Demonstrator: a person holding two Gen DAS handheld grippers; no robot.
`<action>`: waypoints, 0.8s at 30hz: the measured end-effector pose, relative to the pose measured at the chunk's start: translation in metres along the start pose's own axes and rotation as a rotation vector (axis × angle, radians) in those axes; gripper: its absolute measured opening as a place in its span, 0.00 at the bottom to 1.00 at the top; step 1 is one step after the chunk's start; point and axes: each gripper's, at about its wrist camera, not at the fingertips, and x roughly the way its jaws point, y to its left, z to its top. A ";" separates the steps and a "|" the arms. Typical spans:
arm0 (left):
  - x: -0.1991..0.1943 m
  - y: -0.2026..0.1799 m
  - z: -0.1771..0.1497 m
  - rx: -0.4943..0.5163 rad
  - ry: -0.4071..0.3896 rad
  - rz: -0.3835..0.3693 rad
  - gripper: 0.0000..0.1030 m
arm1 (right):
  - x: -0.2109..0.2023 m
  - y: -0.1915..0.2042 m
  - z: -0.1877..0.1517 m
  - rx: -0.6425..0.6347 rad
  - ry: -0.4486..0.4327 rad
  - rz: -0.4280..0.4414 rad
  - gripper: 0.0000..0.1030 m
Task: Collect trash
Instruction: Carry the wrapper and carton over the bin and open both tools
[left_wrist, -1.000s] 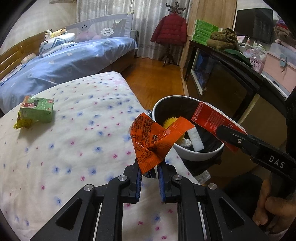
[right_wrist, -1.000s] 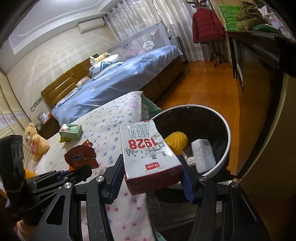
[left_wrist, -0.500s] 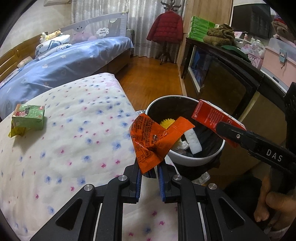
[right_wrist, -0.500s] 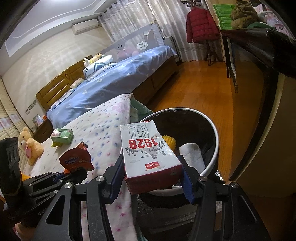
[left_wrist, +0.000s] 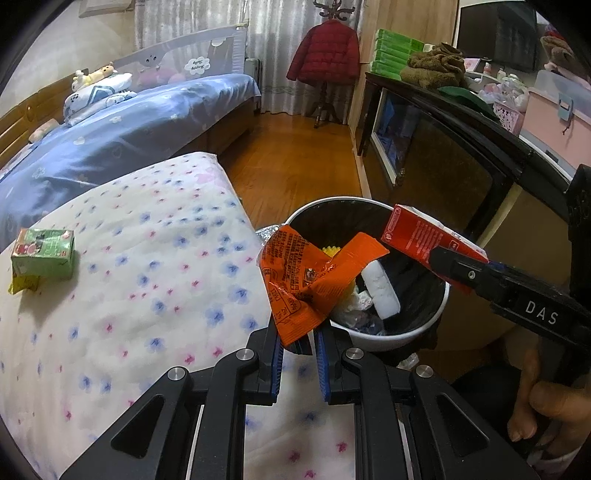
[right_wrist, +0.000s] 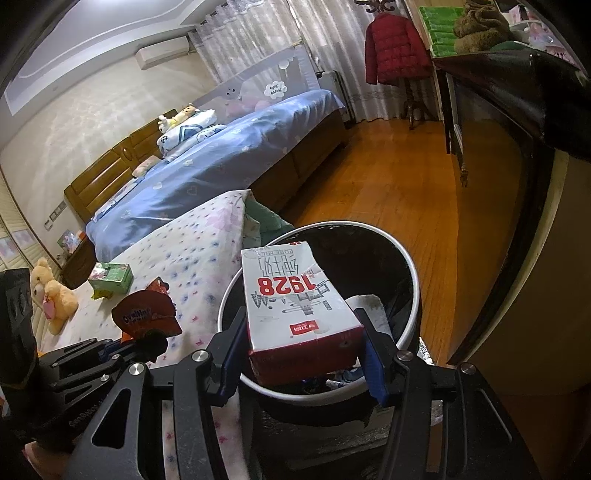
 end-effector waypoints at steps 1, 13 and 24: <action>0.001 -0.001 0.001 0.002 0.001 0.000 0.14 | 0.001 -0.001 0.001 0.001 0.001 -0.002 0.53; 0.016 -0.007 0.012 0.017 0.009 -0.002 0.14 | 0.008 -0.012 0.008 0.009 0.008 -0.012 0.53; 0.027 -0.013 0.015 0.030 0.025 -0.012 0.14 | 0.010 -0.017 0.011 0.012 0.009 -0.020 0.52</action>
